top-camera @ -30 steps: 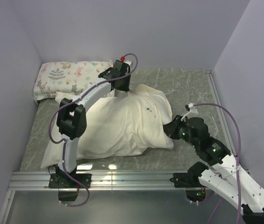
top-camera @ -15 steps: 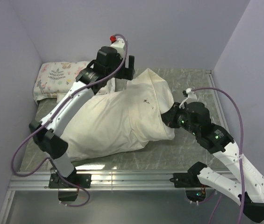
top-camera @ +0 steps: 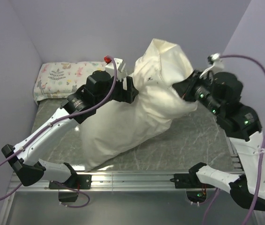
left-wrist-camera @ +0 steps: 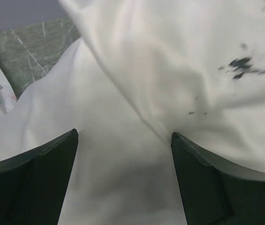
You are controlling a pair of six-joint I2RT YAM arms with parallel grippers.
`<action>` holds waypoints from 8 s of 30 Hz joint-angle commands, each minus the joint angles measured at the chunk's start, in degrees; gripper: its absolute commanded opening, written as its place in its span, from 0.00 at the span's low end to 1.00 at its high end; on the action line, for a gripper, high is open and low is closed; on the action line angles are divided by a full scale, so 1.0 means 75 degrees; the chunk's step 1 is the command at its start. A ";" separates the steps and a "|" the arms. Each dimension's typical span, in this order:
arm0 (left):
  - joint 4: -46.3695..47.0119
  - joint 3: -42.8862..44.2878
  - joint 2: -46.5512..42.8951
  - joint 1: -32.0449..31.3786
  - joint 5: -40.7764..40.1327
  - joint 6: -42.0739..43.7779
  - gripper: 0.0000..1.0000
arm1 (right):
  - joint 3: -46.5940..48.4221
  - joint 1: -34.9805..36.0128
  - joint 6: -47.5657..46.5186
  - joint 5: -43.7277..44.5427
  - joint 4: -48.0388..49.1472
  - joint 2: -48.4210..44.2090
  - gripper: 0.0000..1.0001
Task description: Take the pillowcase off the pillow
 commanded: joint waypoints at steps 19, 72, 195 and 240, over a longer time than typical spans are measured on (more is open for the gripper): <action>0.2520 -0.3343 -0.1388 -0.0590 0.0032 -0.2049 0.47 | 0.2298 0.0328 0.0051 -0.1194 0.1989 0.1268 0.00; 0.2504 0.0539 0.0181 -0.0333 0.0511 -0.2610 0.99 | -0.1175 0.1632 0.0216 -0.1800 0.3913 0.0365 0.00; -0.0284 -0.1477 -0.1213 -0.3250 -0.0167 0.0565 0.00 | 0.5026 -0.0873 -0.1311 -0.0911 0.1920 0.6998 0.04; 0.0232 0.1124 -0.0065 -0.1294 -0.4048 -0.1052 0.00 | -0.0082 -0.1638 0.0508 -0.2046 0.3019 -0.0020 0.84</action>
